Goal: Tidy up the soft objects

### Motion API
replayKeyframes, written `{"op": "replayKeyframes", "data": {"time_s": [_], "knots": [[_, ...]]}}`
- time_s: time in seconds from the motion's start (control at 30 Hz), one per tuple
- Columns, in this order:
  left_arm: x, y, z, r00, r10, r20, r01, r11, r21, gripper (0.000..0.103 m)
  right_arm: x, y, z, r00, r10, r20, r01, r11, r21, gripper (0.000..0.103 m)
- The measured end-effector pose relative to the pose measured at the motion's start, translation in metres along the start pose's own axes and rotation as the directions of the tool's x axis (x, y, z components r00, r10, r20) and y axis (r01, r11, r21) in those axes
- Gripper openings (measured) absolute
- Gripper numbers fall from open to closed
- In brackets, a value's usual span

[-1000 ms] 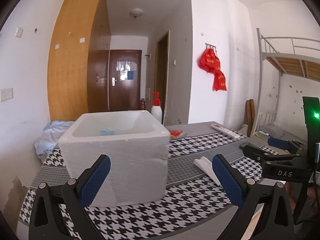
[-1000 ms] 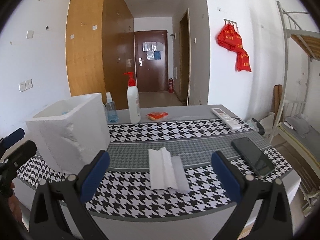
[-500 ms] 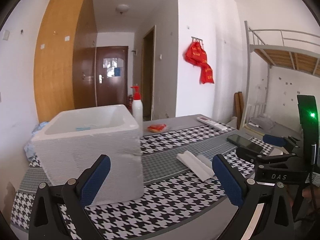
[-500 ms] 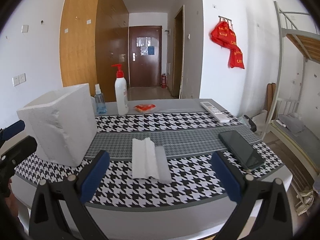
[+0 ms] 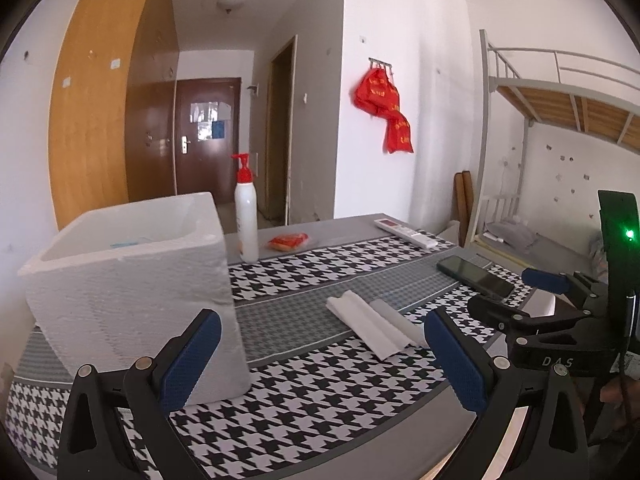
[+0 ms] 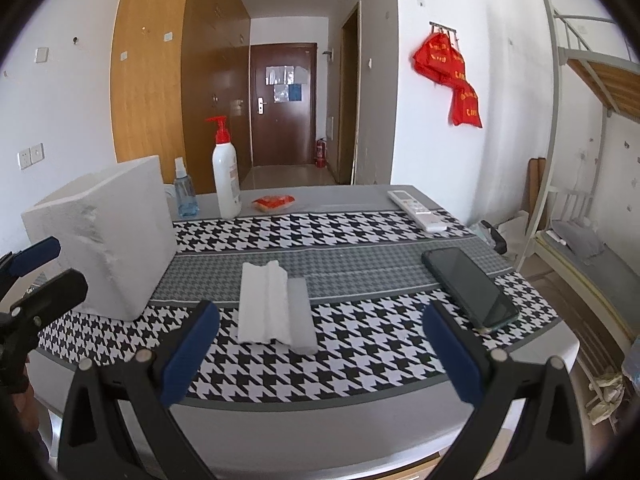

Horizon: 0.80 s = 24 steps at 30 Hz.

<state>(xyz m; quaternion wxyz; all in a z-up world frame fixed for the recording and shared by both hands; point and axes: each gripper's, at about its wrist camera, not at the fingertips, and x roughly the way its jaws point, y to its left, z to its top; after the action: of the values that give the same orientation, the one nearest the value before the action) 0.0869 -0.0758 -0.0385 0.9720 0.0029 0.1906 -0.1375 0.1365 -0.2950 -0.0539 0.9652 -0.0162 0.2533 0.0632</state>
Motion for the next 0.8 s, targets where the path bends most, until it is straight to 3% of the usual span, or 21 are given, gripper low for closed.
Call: {"op": "replayKeyframes", "data": {"time_s": [0.8], "knots": [[0.041,-0.018,-0.002,0.994,-0.011,-0.112,0.012,1.0,0.013,0.102,0.031,-0.018,-0.006,0.995,0.065,-0.082,-0.064,0.998,0.01,0.102]]}}
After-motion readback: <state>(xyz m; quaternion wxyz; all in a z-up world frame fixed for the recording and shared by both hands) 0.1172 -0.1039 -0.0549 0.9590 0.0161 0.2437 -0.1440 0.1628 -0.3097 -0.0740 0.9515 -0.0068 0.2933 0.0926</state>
